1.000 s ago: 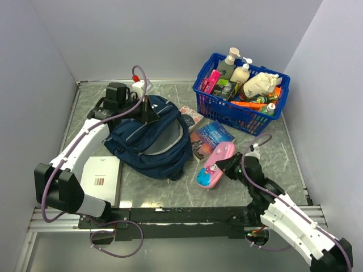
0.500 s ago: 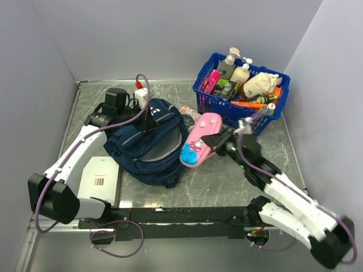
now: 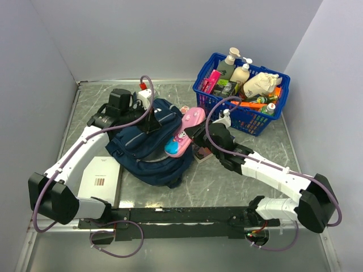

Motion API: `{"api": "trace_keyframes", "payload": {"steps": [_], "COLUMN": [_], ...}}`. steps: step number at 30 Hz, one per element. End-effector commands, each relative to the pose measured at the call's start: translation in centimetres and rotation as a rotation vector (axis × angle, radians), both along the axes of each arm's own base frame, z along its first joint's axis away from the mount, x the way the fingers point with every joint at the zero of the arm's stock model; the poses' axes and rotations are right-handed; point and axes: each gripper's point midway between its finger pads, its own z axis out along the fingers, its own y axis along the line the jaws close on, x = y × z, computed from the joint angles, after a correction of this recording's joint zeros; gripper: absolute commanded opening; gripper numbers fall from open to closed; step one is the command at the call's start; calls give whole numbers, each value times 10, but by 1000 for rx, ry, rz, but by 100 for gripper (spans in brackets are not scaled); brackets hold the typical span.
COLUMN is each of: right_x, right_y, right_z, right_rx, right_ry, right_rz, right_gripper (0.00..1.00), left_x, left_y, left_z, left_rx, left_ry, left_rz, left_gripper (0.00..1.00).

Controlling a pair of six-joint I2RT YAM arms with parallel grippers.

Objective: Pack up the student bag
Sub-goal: Place the stationery in the student bag.

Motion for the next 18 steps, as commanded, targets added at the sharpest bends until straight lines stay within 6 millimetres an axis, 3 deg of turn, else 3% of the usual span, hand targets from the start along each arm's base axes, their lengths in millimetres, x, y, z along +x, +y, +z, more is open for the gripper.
{"api": "trace_keyframes", "payload": {"steps": [1, 6, 7, 9, 10, 15, 18], "right_x": [17, 20, 19, 16, 15, -5, -6], "right_y": [8, 41, 52, 72, 81, 128, 148], "right_z": [44, 25, 33, 23, 29, 14, 14], "right_rx": [141, 150, 166, 154, 160, 191, 198], "right_ry": [-84, 10, -1, 33, 38, 99, 93], "right_rz": [-60, 5, 31, 91, 117, 308, 400], "right_gripper": [6, 6, 6, 6, 6, 6, 9], "left_x": [-12, -7, -6, -3, -2, -1, -2], "left_y": [-19, -22, -23, -25, -26, -28, -28], "left_z": [43, 51, 58, 66, 70, 82, 84], "left_rx": [-112, -134, -144, -160, -165, -176, -179], "left_ry": [-108, -103, -117, -121, -129, -146, -149], "left_rz": [-88, -75, -76, -76, -77, -87, -97], "left_gripper": [1, 1, 1, 1, 1, 1, 1]}}
